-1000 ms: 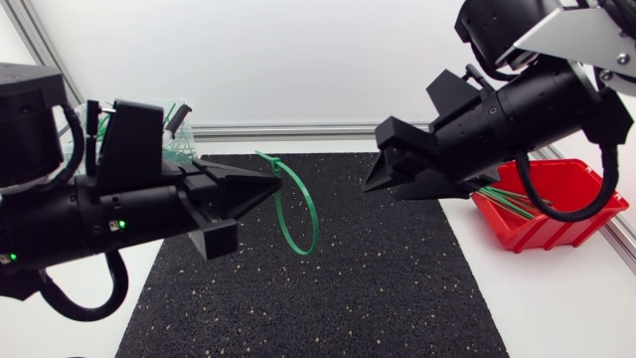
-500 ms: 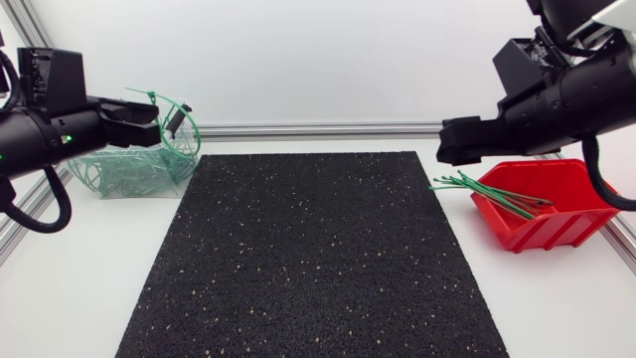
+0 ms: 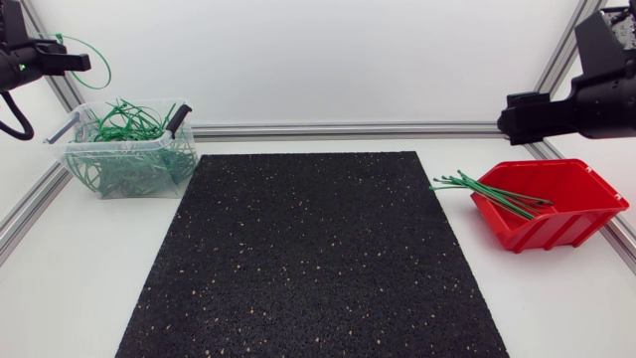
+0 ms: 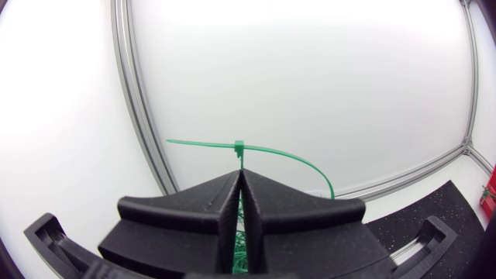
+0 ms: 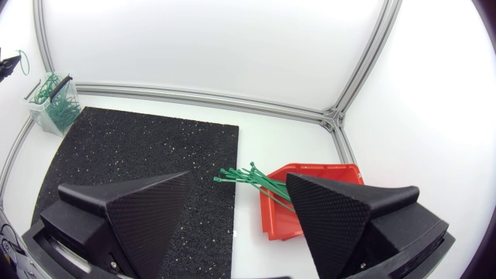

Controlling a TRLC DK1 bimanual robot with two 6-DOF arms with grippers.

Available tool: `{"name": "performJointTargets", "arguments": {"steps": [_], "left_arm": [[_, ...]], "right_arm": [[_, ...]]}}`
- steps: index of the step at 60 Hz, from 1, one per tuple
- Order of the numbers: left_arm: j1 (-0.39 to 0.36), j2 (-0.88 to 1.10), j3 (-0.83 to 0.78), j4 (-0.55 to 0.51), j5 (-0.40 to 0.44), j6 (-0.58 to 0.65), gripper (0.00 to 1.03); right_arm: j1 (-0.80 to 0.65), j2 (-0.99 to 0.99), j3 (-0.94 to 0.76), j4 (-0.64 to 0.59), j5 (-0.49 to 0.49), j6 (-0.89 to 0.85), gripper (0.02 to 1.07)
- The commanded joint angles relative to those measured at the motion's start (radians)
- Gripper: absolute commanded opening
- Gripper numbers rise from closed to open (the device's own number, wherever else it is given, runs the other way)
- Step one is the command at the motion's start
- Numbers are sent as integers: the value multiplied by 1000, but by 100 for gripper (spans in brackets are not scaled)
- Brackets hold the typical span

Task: Take a green cable tie from the red box, thread the tail through the head to close it, then place it in the transparent bin on the left.

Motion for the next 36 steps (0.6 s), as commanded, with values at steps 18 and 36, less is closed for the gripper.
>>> {"name": "performJointTargets", "arguments": {"steps": [18,36], "left_arm": [[25,295,185,51,-82,96,100],[19,272,165,13,-99,114,100]], "right_arm": [[-12,-93,-85,15,36,-49,92],[-15,-118,-98,15,47,-49,92]]}}
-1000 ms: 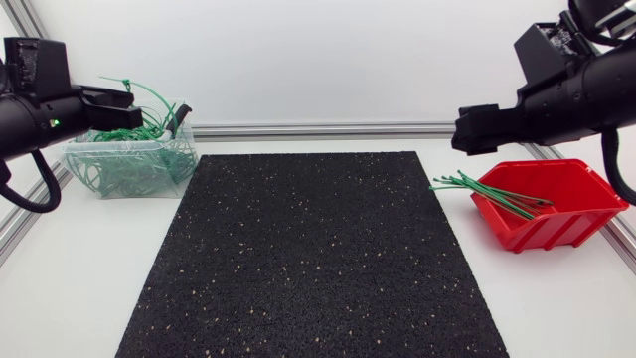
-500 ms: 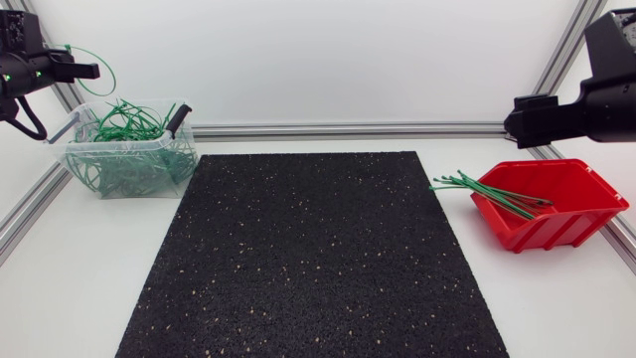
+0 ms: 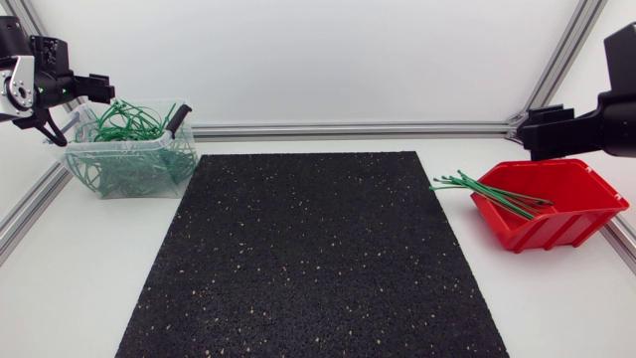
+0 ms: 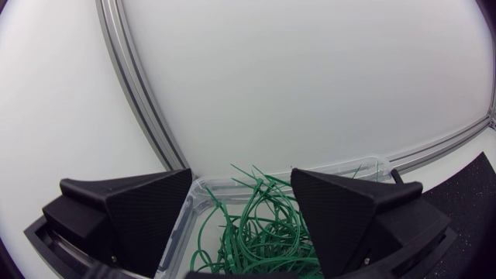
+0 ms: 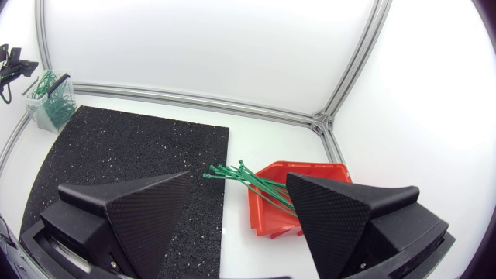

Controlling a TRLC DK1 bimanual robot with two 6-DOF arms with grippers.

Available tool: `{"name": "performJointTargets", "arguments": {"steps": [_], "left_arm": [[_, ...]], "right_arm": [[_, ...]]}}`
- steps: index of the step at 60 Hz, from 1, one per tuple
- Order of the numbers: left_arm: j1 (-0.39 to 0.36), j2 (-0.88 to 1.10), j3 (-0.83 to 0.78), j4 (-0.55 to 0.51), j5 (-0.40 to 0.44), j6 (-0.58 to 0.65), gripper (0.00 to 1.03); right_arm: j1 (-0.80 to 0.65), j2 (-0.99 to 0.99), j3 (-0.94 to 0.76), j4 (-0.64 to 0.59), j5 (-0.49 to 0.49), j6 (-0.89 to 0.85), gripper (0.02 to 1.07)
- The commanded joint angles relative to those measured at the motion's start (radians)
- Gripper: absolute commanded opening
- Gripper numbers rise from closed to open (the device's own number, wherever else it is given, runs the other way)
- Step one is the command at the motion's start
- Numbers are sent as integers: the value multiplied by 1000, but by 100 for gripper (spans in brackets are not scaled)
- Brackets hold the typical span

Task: Take a green cable tie from the red box, thread the tail through the head to close it, then place it in the transparent bin on the left.

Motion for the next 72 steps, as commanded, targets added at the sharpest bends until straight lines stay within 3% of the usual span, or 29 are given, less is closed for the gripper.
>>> {"name": "performJointTargets", "arguments": {"steps": [1,31,72], "left_arm": [[2,-34,2,-10,-8,25,100],[-22,-383,-332,1,23,11,100],[-7,-936,-900,50,169,-76,100]], "right_arm": [[-14,-9,-22,5,17,-14,92],[-212,-88,-211,371,-26,-137,92],[-211,-571,-638,538,-58,-124,92]]}}
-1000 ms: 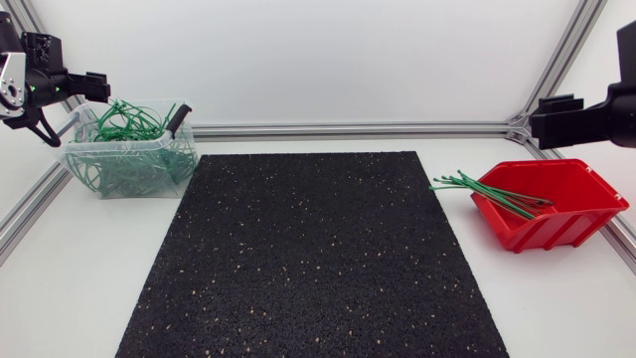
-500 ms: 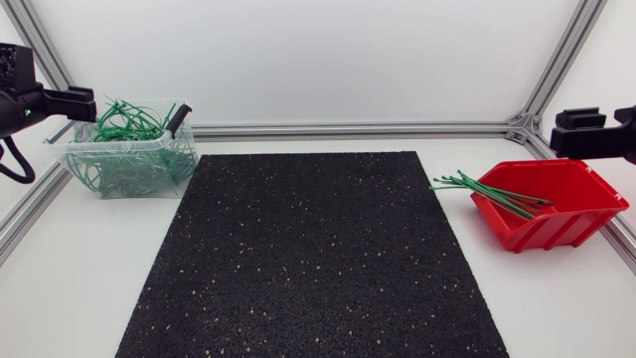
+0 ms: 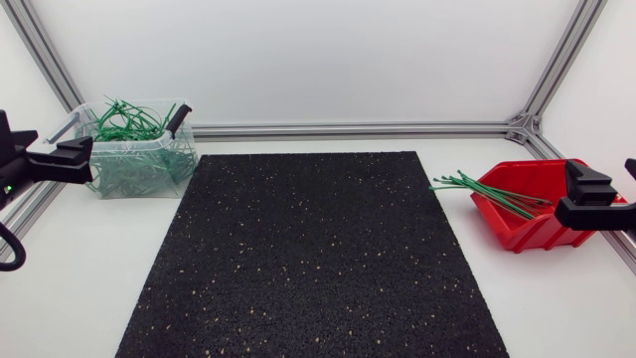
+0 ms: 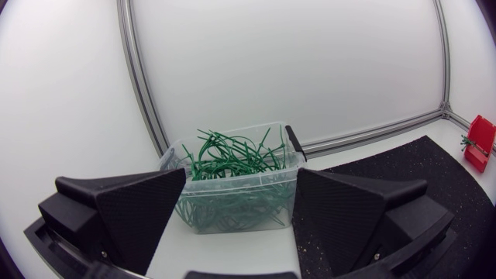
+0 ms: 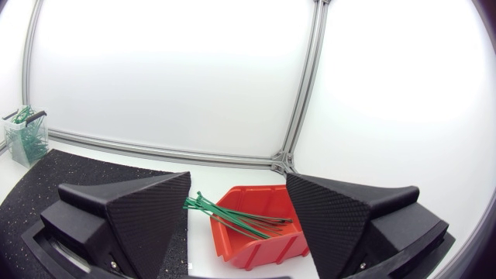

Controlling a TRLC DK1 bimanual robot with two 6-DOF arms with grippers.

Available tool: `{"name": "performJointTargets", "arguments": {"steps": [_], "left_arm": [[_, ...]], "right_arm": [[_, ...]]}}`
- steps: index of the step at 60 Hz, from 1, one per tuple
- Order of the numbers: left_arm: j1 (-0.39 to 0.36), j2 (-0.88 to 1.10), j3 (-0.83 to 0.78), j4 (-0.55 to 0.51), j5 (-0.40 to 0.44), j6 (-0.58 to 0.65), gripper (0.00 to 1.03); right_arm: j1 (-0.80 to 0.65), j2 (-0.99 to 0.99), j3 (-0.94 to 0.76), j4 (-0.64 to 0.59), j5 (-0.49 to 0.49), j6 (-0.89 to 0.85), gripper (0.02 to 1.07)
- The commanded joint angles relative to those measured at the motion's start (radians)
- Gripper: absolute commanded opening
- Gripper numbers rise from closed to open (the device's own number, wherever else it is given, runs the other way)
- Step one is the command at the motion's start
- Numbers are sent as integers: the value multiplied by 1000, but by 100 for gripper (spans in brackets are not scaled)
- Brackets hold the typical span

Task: Take a green cable tie from the red box, thread the tail through the head to close it, then place it in the transparent bin on the left.

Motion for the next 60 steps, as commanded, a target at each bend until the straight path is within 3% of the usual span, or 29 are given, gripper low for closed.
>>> {"name": "performJointTargets", "arguments": {"steps": [1,31,48,60], "left_arm": [[5,-56,-73,16,21,-36,100],[-45,-403,-356,26,59,-198,100],[-115,-556,-430,-37,-9,-213,100],[-163,-662,-480,-82,-58,-223,100]], "right_arm": [[-8,-34,-55,30,-17,-3,92],[-26,-235,-328,169,-161,90,92],[-36,-348,-481,247,-242,142,92],[-36,-349,-483,247,-243,143,92]]}}
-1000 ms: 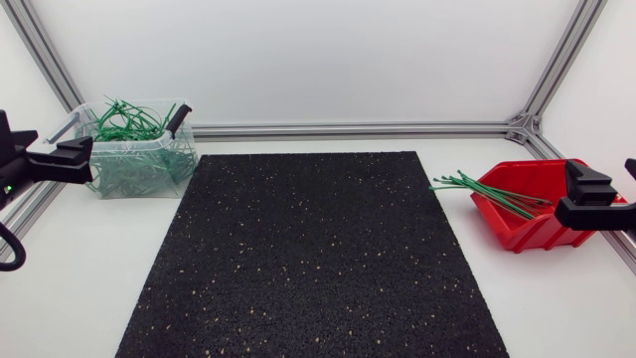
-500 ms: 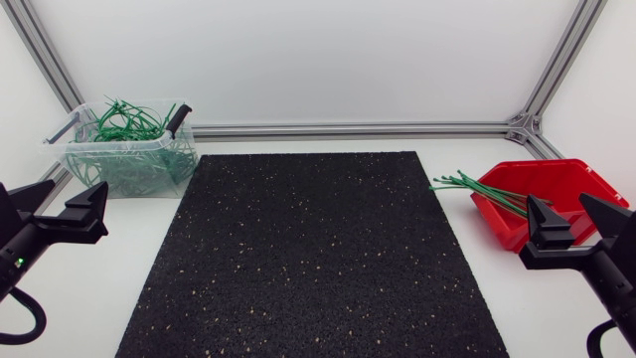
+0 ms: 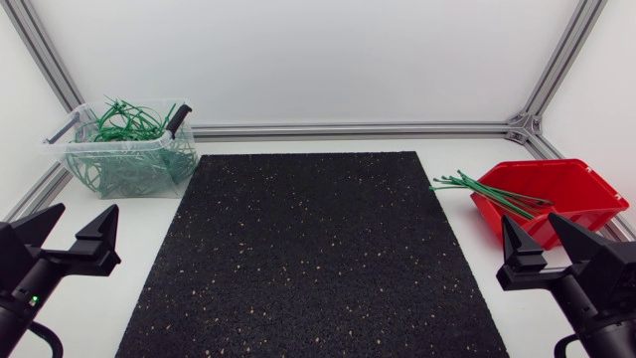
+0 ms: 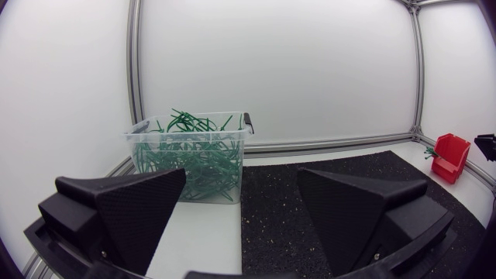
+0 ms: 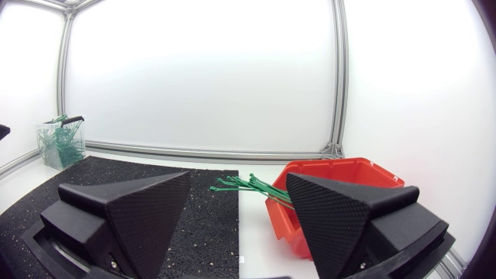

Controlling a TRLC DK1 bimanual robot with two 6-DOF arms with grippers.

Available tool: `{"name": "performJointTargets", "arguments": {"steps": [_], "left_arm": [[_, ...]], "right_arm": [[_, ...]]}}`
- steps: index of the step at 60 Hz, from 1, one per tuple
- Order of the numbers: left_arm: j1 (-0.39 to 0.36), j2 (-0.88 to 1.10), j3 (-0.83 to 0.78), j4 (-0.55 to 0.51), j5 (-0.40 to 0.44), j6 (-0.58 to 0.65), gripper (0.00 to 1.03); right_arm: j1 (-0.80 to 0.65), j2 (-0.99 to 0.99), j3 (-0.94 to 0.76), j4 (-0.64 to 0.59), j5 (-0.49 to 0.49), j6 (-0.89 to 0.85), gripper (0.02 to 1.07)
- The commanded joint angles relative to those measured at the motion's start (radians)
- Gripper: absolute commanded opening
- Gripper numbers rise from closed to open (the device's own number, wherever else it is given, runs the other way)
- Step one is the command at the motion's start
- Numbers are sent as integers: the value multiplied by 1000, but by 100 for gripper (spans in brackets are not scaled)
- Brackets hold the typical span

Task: Take a green cable tie from the red box, thread the tail through the head to close it, then place it in the transparent bin on the left.

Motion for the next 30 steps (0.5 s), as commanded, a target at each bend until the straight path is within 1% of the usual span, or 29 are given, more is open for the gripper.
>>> {"name": "performJointTargets", "arguments": {"steps": [1,27,30], "left_arm": [[-23,-47,-43,-13,-20,-23,100],[-129,-280,-154,-112,-127,-43,100],[-129,-280,-154,-112,-127,-43,100]], "right_arm": [[-6,-6,-22,15,-3,22,92],[-6,-6,-22,15,-3,22,92],[-6,-6,-22,15,-3,22,95]]}}
